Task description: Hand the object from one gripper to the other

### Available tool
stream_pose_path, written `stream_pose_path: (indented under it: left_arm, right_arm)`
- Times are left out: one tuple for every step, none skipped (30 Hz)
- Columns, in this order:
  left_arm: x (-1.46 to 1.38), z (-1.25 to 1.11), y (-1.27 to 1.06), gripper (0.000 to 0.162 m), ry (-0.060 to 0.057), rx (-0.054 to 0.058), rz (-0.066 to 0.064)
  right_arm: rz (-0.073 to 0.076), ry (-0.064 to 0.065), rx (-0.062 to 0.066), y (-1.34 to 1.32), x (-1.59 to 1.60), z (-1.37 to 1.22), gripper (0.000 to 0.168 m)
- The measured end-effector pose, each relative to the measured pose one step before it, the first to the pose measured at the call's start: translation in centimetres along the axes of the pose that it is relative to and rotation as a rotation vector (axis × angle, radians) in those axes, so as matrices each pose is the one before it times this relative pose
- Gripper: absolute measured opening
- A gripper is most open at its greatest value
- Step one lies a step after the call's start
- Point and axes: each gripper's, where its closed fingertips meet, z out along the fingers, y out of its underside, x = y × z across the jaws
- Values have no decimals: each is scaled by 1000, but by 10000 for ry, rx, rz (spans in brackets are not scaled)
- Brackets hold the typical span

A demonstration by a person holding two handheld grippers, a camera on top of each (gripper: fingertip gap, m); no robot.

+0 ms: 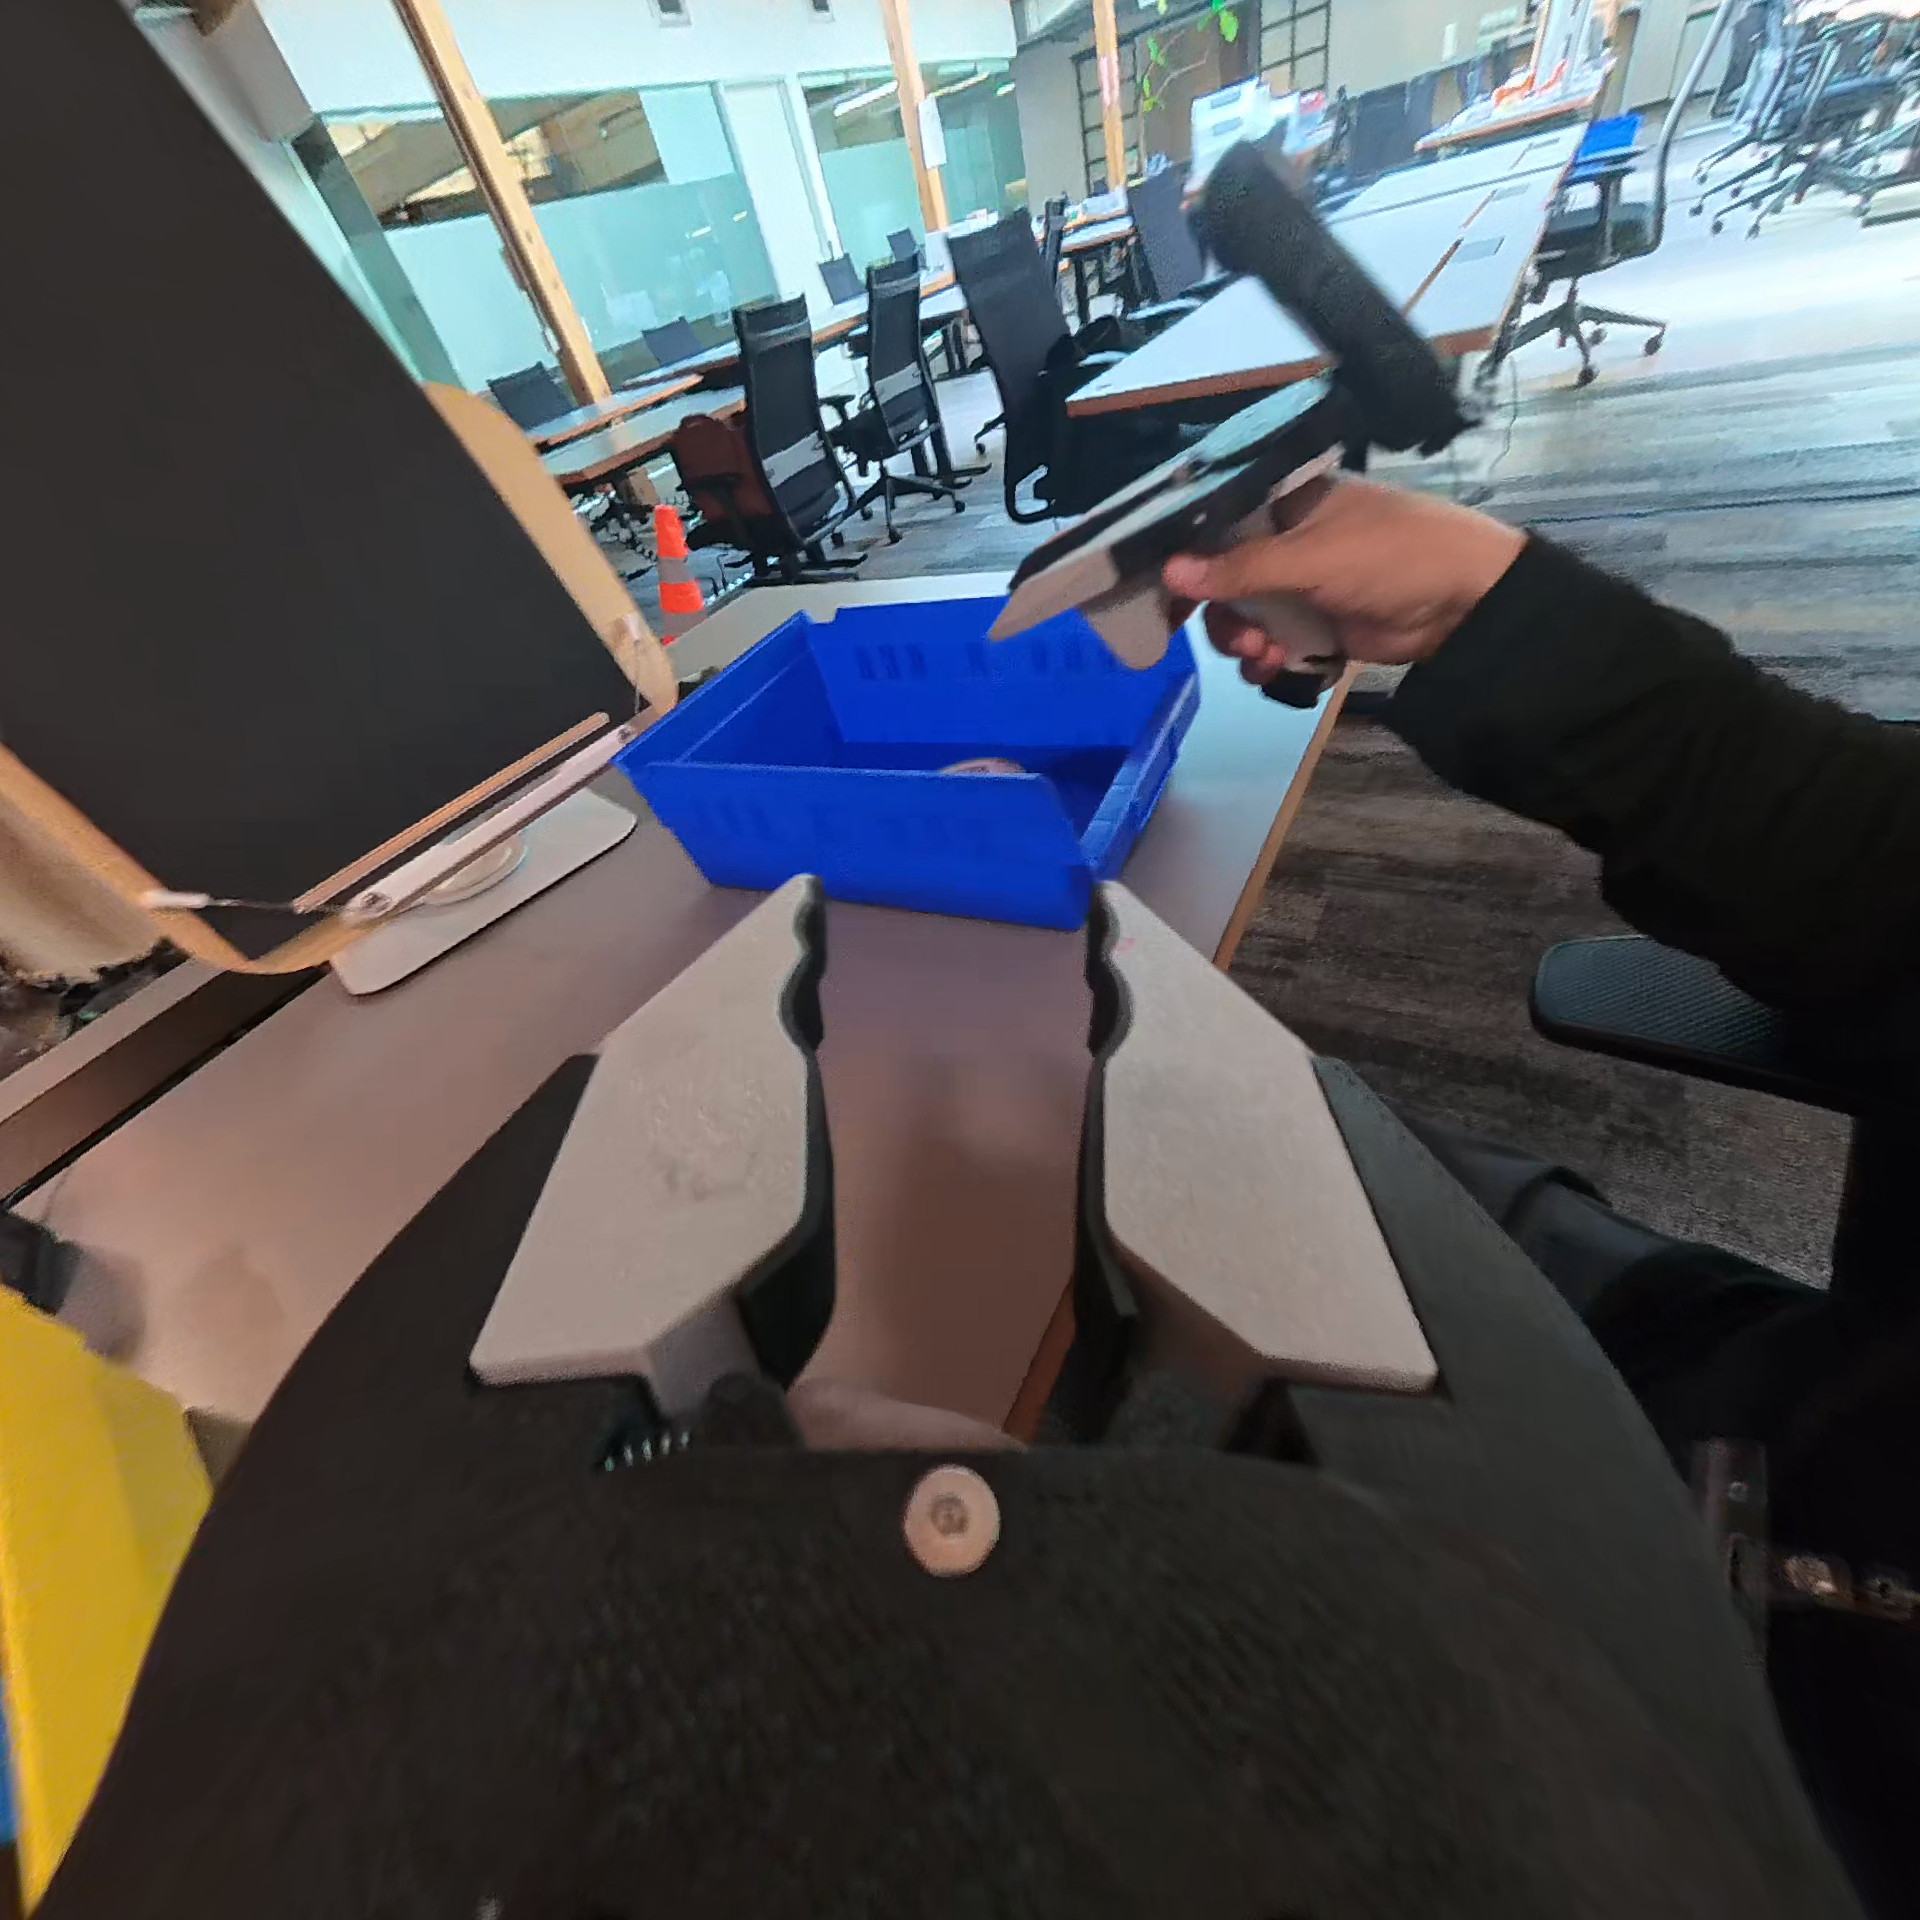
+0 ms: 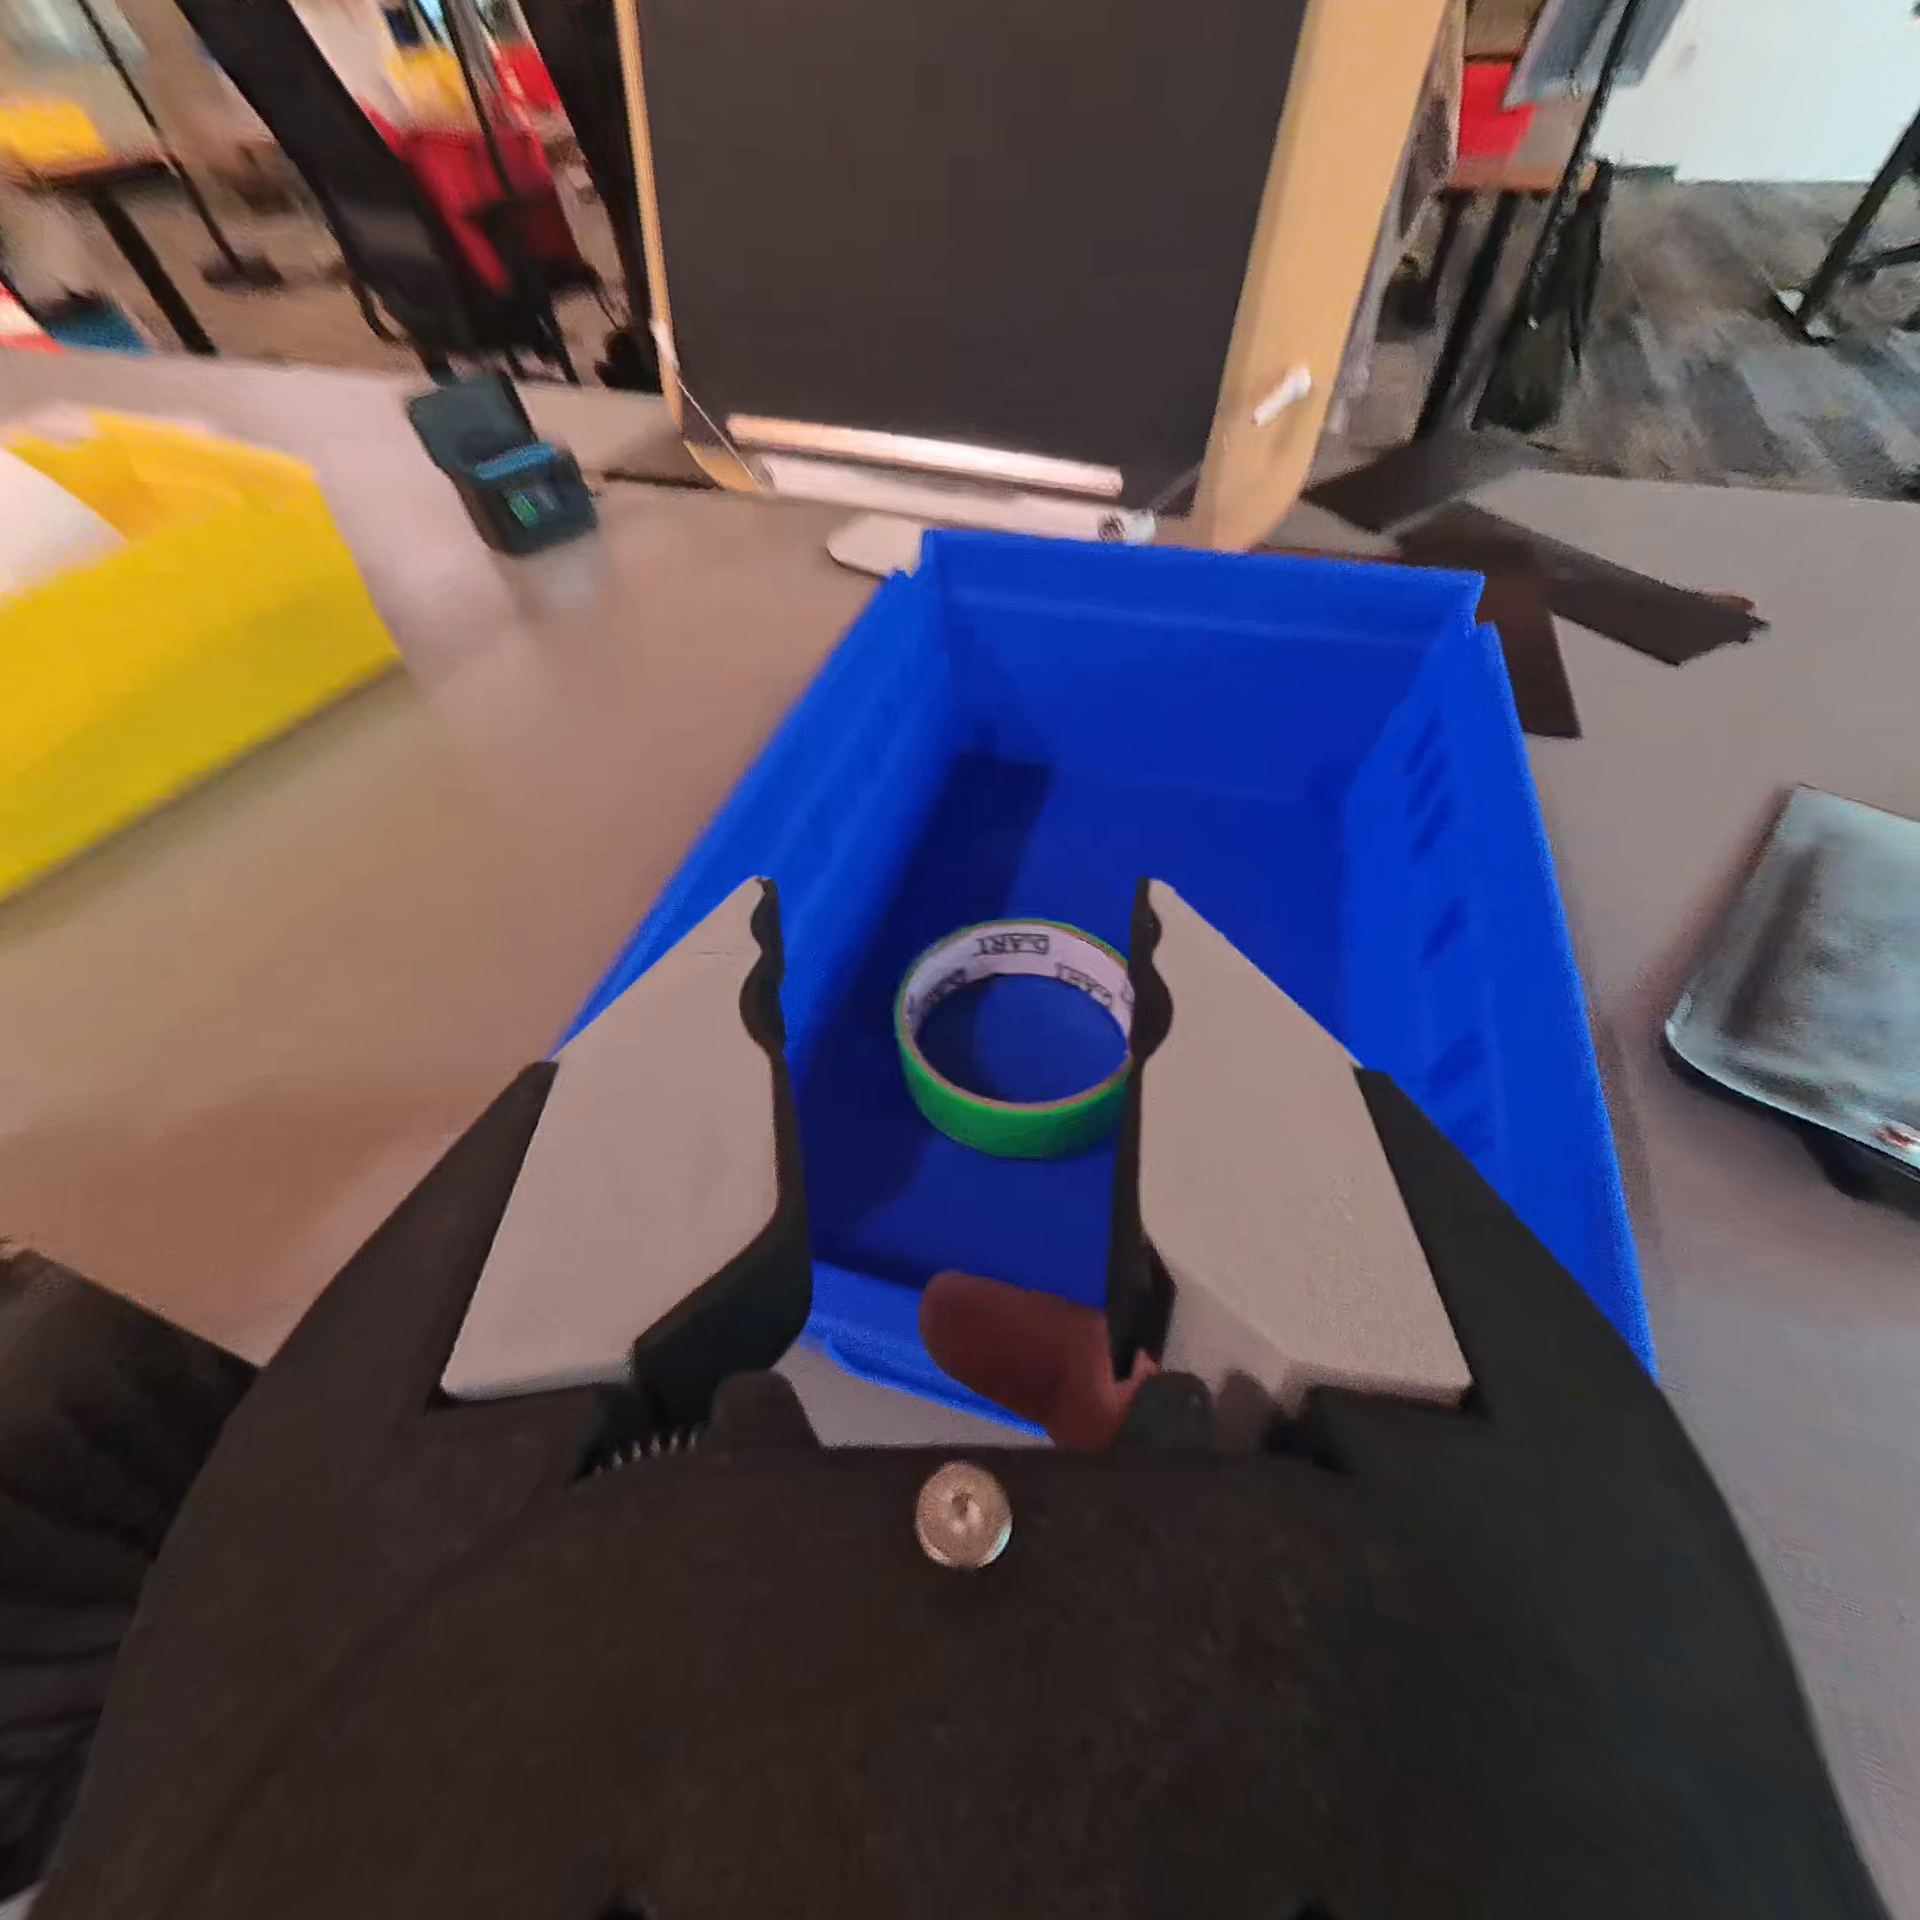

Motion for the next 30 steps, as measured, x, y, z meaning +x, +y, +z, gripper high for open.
stream_pose_path:
  left_arm:
    - [-837, -374, 112, 58, -285, -50, -49]
    - [-1095, -373, 116, 67, -415, -38, -63]
    - [-1060, -354, 413, 70, -391, -250, 46]
    - [-905, -352, 858, 70, -334, -556, 273]
    - [-1034, -392, 1185, 70, -458, -739, 405]
    - [-1137, -434, 1253, 74, -555, -700, 357]
    - [-1049, -430, 1111, 80, -483, -523, 245]
    - [-1102, -447, 958, 70, -436, -369, 103]
    - [-1447, -459, 916, 60, -528, -325, -68]
    - [-2099, -505, 929, 49, -746, -301, -248]
    - [-3168, -567, 729, 39, -1184, -122, -487]
    - [-3734, -463, 505, 29, -1340, 55, -703]
    - [-3693, -220, 455, 25, -1273, 84, -934]
    - [-2796, 68, 580, 28, -848, -74, -987]
    - [-1155, 203, 638, 32, 12, -211, -565]
    - [-249, 162, 498, 34, 339, -108, -254]
    - [6, 227, 357, 40, 290, 13, -49]
    - [-93, 371, 360, 41, 82, -20, 16]
    - [-163, 504, 527, 33, -74, -174, 63]
    - [-72, 595, 540, 30, -101, -200, 103]
    - [140, 677, 550, 30, -15, -194, 60]
    - [379, 734, 580, 31, 94, -209, -3]
    - [426, 773, 520, 34, 98, -177, -39]
    - [500, 756, 472, 41, 147, -144, -54]
    - [464, 698, 519, 46, 160, -191, -105]
    - [485, 635, 639, 41, 186, -286, -124]
    - [530, 564, 763, 22, 216, -399, -106]
    - [107, 547, 554, 19, -50, -302, -46]
    - [-323, 423, 222, 19, -303, -136, 14]
    - [-417, 275, 81, 12, -351, -79, -18]
  right_arm:
    - [234, -251, 277, -548, -309, -395, 66]
    - [300, -264, 143, -322, -331, -287, 79]
    - [369, -405, 13, -147, -564, -188, 97]
    - [423, -681, -121, 26, -1095, -140, 112]
    - [392, -979, -239, 185, -1749, -101, 121]
    - [270, -1063, -363, 364, -2082, 25, 127]
    - [83, -856, -464, 556, -1916, 211, 128]
    - [-175, -496, -468, 638, -1489, 410, 131]
    - [-439, -145, -382, 529, -1063, 506, 129]
    - [-557, 74, -290, 342, -788, 503, 124]
    - [-515, 63, -240, 208, -797, 464, 116]
    - [-404, -109, -180, 82, -1005, 421, 105]
    - [-260, -240, -69, -81, -1106, 380, 101]
    - [-105, -229, 23, -185, -933, 359, 101]
    - [-65, -182, 9, -139, -711, 315, 98]
    - [-85, -59, -25, -21, -368, 296, 97]
    - [-101, 81, -44, 38, -35, 295, 96]
    - [-92, 184, -48, 88, 224, 279, 97]
    - [-74, 220, -33, 86, 341, 257, 97]
    - [-49, 171, 21, -8, 302, 200, 95]
    - [3, 68, 84, -110, 145, 126, 91]
    - [37, -69, 88, -141, -71, 60, 88]
    - [17, -206, 62, -106, -309, 11, 82]
    - [-25, -295, 74, -148, -512, -18, 74]
    - [-61, -312, 140, -250, -614, -42, 74]
    - [-65, -203, 154, -293, -491, -42, 76]
    - [-68, -3, 102, -225, -161, -30, 76]
    - [-119, 194, 74, -170, 180, -33, 77]
    - [-178, 280, 69, -133, 353, -22, 78]
    - [-172, 251, 32, -47, 333, -11, 77]
